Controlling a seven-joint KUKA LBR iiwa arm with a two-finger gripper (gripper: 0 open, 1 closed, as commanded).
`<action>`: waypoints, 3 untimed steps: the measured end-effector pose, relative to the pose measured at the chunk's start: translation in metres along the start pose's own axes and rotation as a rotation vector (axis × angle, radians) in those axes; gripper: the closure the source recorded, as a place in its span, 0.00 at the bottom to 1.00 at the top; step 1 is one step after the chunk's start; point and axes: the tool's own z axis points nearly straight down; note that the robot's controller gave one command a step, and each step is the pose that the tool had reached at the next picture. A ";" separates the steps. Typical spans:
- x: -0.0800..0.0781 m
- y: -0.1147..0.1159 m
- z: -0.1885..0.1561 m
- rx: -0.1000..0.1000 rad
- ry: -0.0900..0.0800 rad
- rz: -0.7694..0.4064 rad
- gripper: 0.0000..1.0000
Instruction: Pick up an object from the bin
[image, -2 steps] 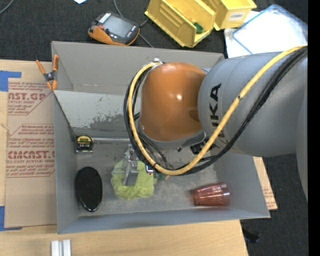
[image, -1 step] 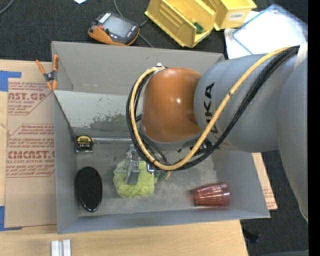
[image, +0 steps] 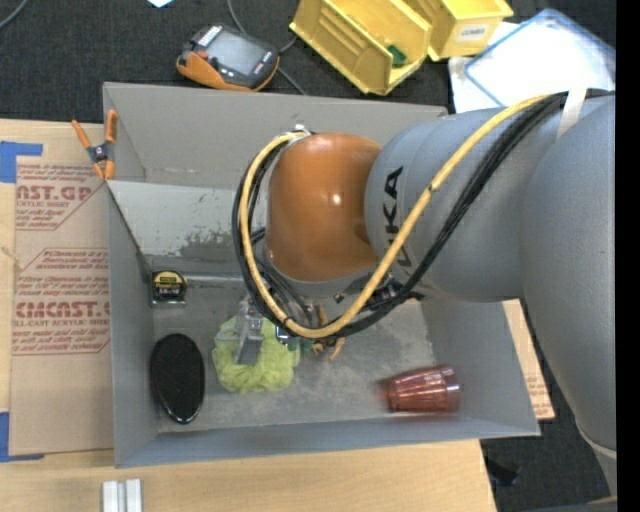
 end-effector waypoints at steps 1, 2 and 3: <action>-0.001 -0.011 0.028 0.003 0.000 -0.015 1.00; -0.021 -0.013 0.028 -0.003 -0.005 0.024 1.00; 0.005 -0.022 0.025 0.001 -0.002 -0.010 1.00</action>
Offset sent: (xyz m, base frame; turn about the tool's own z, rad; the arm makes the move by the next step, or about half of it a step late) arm 0.0183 -0.0163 -0.0276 0.0261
